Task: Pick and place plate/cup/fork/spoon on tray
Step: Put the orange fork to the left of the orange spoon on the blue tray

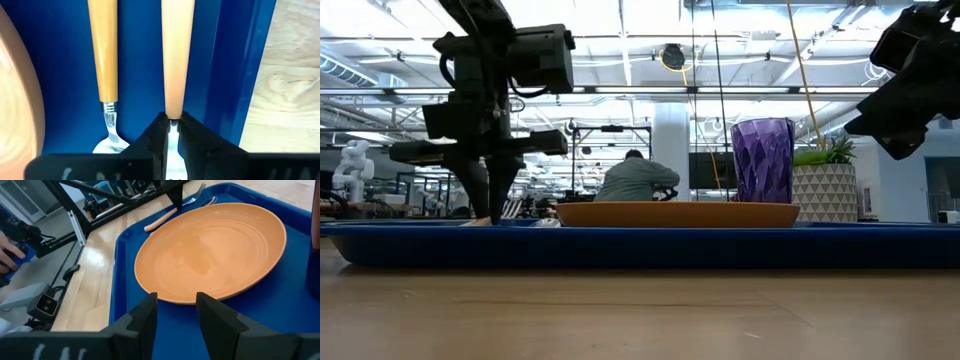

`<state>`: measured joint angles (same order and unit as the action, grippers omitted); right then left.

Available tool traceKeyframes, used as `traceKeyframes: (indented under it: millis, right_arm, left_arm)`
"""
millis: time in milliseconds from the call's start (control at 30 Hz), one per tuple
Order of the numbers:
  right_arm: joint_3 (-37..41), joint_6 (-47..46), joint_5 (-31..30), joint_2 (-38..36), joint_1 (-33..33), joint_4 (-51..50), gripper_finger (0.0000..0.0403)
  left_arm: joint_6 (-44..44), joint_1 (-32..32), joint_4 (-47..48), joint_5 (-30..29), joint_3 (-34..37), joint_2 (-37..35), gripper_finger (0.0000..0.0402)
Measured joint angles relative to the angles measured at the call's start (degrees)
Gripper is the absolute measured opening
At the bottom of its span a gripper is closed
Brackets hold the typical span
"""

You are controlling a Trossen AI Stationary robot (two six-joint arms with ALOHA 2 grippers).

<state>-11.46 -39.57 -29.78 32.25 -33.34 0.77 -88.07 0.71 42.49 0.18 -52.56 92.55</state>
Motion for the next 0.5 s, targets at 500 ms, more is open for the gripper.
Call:
traceKeyframes:
  millis: [500]
  right_arm:
    - [0.0, -0.2, 0.0, 0.0, 0.0, 0.3, 0.013]
  left_arm:
    - [0.0, 1.6, 0.0, 0.9, 0.0, 0.0, 0.0045]
